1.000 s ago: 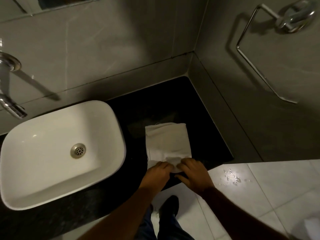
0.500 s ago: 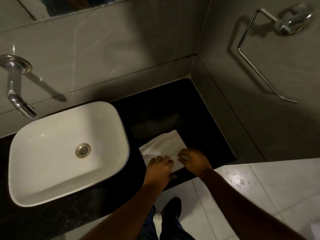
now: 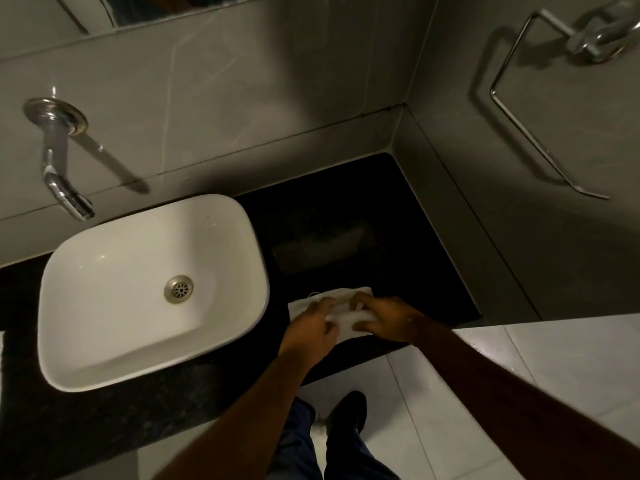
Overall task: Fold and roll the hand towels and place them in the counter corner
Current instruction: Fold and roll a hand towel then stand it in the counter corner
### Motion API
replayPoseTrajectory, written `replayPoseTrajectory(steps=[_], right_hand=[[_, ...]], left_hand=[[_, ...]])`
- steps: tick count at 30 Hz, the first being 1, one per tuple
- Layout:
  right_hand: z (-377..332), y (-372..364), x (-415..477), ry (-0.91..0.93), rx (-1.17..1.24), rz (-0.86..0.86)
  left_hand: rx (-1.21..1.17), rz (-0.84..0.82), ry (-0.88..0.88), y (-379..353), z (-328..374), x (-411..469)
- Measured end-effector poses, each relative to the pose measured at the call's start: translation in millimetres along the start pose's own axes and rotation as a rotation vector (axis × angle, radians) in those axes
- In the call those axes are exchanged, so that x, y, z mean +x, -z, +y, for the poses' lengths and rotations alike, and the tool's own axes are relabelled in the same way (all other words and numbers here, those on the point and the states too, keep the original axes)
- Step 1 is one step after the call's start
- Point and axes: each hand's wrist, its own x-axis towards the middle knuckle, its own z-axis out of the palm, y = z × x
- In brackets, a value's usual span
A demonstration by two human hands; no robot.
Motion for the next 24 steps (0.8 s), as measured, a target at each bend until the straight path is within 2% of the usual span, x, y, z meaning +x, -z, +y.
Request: replayPoseTrajectory(steps=[2,4,6,8,11,14,18,19,20,22,23,24], right_hand=[[-4,2,9,-0.082,-0.015,-0.026],[-4,-1,16,-0.185,-0.076,-0.01],[-9,-4,16,-0.215,-0.151,0.018],[-16,-10,9,-0.107,-0.216,0.143],[-19,-22,0,0.087,-0.244,0.393],[-11,-31,0,0.196,-0.287,0.34],[-10,-21,15,0.168,-0.231,0.3],[-14,-16,20,0.144,-0.187,0.298],[-19,-11,25,0.11,-0.147,0.291],[-26,-6,33,0.025,-0.151,0.281],[-27,-5,37,-0.014,-0.19,0.292],[-25,-9,34,-0.07,-0.214,0.279]], left_hand=[[0.265,0.104,-0.176,-8,0,-8],[0.383,0.111,-0.254,-18,1,-18],[0.443,0.113,-0.24,-25,-2,-24],[0.472,0.129,-0.195,-24,-1,-23],[0.326,0.087,-0.126,-11,5,-7],[0.126,0.06,-0.046,7,4,10],[-0.088,-0.177,0.123,37,-7,32],[-0.094,-0.126,0.142,39,-7,34],[-0.073,0.009,0.133,38,-4,31],[-0.052,0.407,0.194,25,8,13],[-0.147,0.529,0.299,12,11,7],[-0.327,0.567,0.427,-3,19,-3]])
